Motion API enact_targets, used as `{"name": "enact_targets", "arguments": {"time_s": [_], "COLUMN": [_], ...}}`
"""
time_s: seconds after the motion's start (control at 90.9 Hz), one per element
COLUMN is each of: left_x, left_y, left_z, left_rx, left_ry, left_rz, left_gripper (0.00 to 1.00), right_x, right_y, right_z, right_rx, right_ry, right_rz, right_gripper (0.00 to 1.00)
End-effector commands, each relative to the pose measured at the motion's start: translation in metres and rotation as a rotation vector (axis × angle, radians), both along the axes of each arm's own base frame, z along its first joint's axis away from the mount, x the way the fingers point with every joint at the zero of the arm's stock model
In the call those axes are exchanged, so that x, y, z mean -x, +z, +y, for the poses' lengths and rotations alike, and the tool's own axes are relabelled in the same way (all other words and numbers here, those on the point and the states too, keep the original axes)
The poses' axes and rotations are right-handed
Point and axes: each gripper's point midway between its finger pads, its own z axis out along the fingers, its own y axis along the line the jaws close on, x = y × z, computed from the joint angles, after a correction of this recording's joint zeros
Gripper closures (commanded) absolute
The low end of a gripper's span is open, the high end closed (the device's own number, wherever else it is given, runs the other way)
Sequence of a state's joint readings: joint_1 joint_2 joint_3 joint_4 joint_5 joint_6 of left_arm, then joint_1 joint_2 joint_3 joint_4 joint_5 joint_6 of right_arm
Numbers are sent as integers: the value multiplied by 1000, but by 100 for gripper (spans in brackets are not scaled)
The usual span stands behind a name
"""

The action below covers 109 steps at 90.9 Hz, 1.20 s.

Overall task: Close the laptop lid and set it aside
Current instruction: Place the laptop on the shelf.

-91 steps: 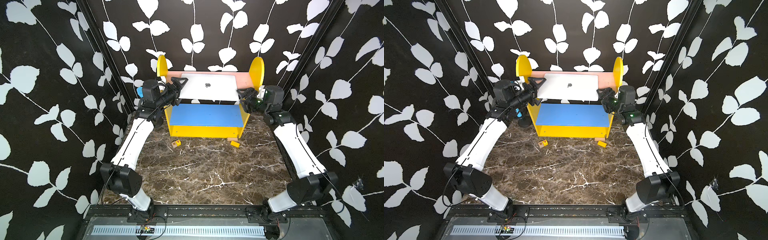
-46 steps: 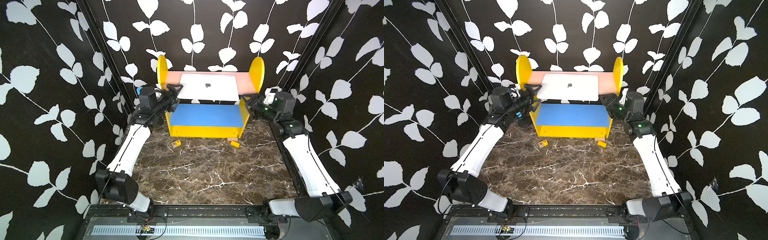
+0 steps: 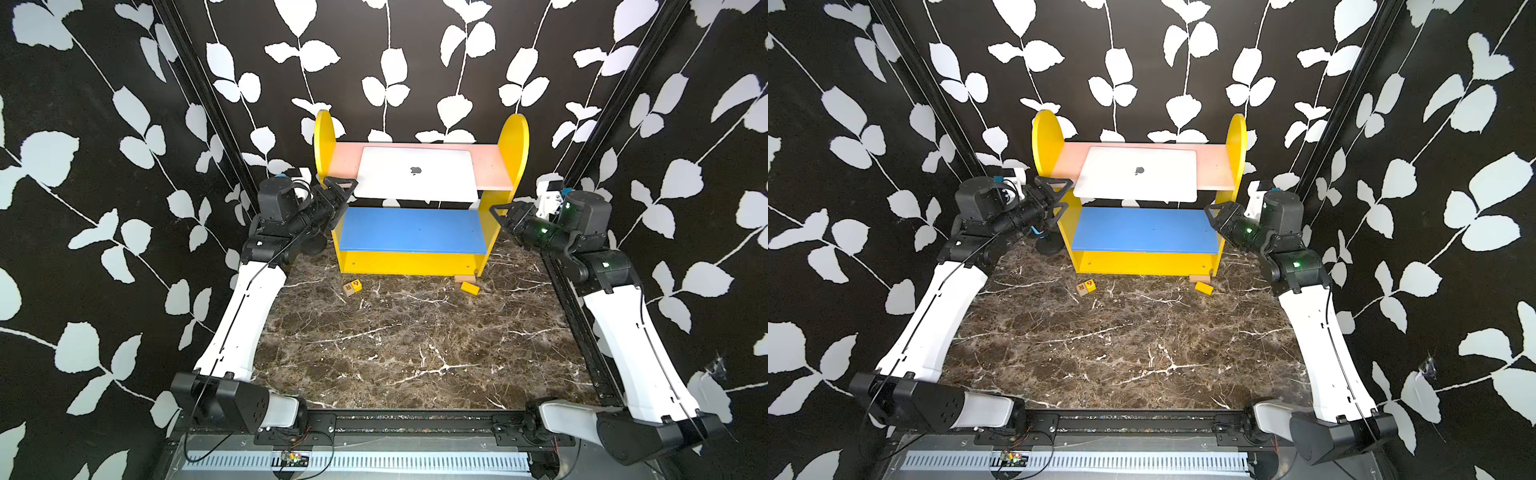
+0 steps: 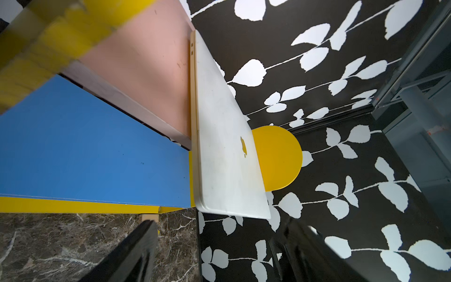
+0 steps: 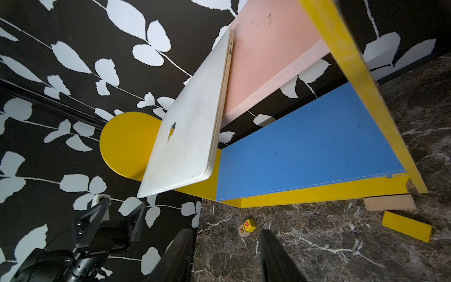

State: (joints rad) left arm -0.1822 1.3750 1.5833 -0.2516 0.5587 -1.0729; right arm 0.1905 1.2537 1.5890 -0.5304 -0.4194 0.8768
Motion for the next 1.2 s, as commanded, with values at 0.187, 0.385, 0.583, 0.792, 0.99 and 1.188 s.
{"name": "enact_targets", "arguments": {"time_s": [0.187, 0.385, 0.583, 0.792, 0.99, 1.188], "left_x": [39, 47, 48, 45, 37, 29], "left_y": [14, 8, 1, -4, -7, -13], "left_z": [-10, -17, -33, -56, -71, -83], "left_rx": [-95, -121, -157, -207, -230, -256], "left_ry": [-142, -196, -252, -304, -330, -355], "left_rz": [-73, -77, -78, -74, -69, -55], "left_gripper": [33, 53, 73, 92, 100, 100], "right_x": [22, 29, 25, 19, 8, 1], "right_y": [13, 12, 6, 1, -4, -10], "right_z": [22, 47, 74, 95, 111, 126], "right_rx": [94, 204, 284, 363, 425, 477], "right_ry": [136, 209, 288, 339, 365, 395], "right_rz": [-48, -55, -30, -9, 6, 23], "right_gripper": [69, 77, 93, 100, 100, 100]}}
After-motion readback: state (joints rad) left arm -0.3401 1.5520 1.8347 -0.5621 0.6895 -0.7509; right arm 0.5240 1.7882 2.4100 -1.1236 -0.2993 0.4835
